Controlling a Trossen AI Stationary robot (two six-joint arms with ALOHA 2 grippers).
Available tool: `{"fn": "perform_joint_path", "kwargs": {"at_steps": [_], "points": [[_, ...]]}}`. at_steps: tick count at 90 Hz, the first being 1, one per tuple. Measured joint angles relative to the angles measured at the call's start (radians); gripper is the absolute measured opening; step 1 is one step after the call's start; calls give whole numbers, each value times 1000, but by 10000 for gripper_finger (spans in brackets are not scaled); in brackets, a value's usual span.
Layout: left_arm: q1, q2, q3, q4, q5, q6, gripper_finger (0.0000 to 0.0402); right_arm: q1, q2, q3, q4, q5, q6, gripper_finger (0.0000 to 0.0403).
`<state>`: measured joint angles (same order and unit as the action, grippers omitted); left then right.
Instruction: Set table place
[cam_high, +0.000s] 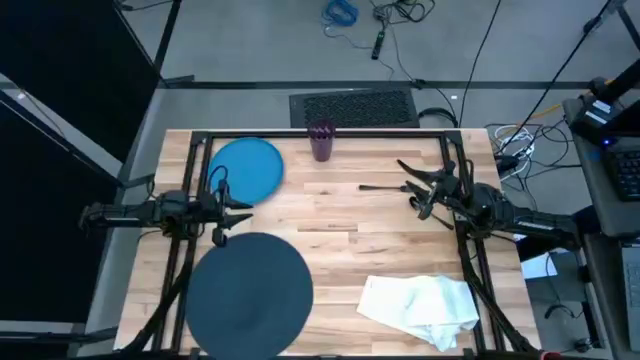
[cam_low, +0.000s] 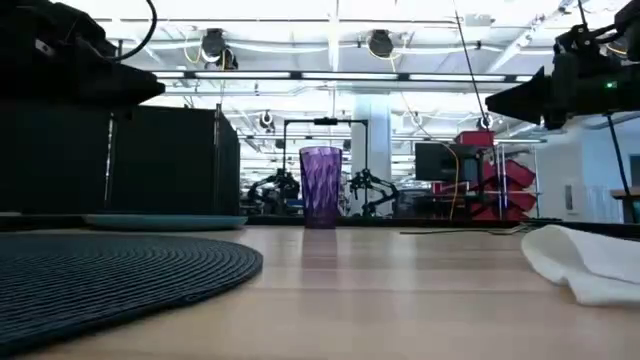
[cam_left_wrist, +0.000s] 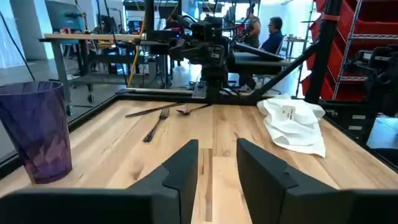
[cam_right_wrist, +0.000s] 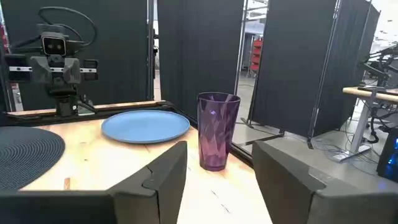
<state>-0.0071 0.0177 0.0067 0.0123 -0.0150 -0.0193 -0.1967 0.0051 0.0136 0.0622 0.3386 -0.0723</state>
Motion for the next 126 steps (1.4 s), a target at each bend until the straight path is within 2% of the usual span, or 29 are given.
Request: {"fn": "perform_joint_path", "kwargs": {"at_steps": [60,72,86,96,106,116,126], "points": [[0,0,0,14,-2,9,94,0,0,0,0,0,0,169],[0,0,0,67,-56,1,94,0,0,0,0,0,0,169],[0,0,7,242,-44,-49,94,0,0,0,28,-1,44,169],[0,0,87,262,-44,-40,94,0,1,0,166,0,228,169],[0,30,204,259,-54,24,94,-5,2,0,376,4,299,169],[0,123,357,206,-137,99,94,-6,2,0,563,57,305,169],[0,269,526,83,-232,167,94,-6,4,1,675,53,245,169]]}}
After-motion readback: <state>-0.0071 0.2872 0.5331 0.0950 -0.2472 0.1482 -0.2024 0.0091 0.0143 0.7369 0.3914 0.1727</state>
